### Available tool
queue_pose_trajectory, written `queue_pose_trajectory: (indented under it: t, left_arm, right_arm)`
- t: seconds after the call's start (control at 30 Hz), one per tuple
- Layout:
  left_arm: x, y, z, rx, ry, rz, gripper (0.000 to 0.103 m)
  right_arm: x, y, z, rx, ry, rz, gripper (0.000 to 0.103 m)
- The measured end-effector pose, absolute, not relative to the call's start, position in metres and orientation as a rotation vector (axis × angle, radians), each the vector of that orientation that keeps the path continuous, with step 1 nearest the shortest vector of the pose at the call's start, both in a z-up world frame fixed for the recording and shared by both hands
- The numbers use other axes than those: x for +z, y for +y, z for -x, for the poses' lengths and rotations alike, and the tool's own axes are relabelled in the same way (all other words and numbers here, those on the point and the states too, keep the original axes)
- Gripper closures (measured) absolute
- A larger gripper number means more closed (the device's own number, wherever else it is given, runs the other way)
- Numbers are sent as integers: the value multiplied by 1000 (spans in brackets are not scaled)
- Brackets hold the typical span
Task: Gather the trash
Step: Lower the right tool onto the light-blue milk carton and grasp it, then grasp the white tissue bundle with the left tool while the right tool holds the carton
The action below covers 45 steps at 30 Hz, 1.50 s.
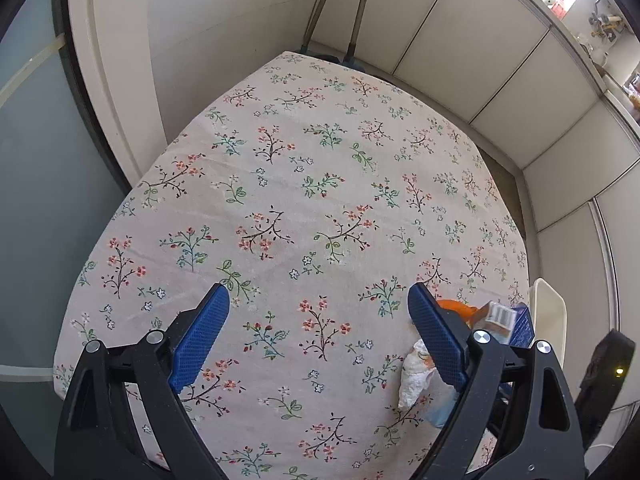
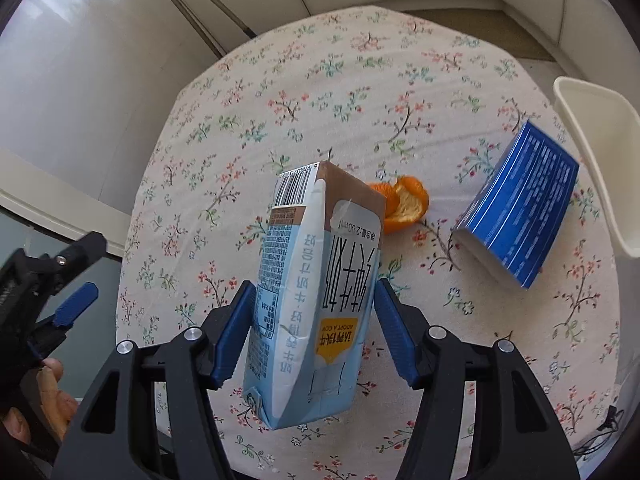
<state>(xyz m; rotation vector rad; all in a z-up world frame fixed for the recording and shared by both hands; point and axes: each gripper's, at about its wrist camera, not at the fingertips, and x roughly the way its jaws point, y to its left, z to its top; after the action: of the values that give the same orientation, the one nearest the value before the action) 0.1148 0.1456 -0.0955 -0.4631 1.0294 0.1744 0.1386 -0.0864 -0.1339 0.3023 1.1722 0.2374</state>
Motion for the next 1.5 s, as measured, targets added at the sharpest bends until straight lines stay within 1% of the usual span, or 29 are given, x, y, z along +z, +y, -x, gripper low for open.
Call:
queue_pose_trajectory:
  t: [0.23,0.4,0.57,0.6,0.63,0.7,0.77,0.83,0.9,0.97,1.1,1.13,1.17,1.2,1.5]
  left_arm:
    - [-128,109,-131,112,1163,432,16]
    - [-143,73,-140,59,1218,364,16]
    - [-160,47,-147,32,1273,299,19]
    - [-164,41,-148,24,1285,288,24]
    - [-168,36,-149,14,1298,274,30]
    - [-174,25,-150,-15,1321,251,40]
    - [-176,17,-149,-43,1332,246,43]
    - [-176,10,-149,-55,1333,234,51]
    - [-175,6,-147,-64,1330,218,55]
    - [-175,4,-146,-77,1337,216,57]
    - [-189,4,-146,-104,1401,256,57]
    - [-189,3,-146,-98,1394,250,59]
    - [-187,3,-145,-89,1378,228,68]
    - [-185,2,-145,-96,1370,224,69]
    - [-155,-3,-143,-114,1261,203,70]
  right_arm:
    - [-95,-126,-137,190,1041,-309,43]
    - [-86,-145,-136,168,1011,-333,43]
    - [-86,-161,-134,159,1006,-352,43]
    - [-86,-164,-134,157,1006,-355,43]
    - [-86,-166,-134,156,1005,-358,43]
    - [-86,-172,-133,154,1004,-364,43]
    - [-86,-174,-134,151,1002,-368,43]
    - [-86,-178,-133,151,1002,-372,43]
    - [-86,-178,-132,151,1004,-376,43]
    - [-85,-178,-132,153,1007,-377,43]
    - [-85,-177,-133,160,1007,-376,43]
    - [-85,-177,-133,161,1007,-375,43]
    - [-86,-178,-133,162,1007,-373,43]
    - [-86,-178,-133,163,1006,-372,43]
    - [-82,-181,-134,176,992,-369,43]
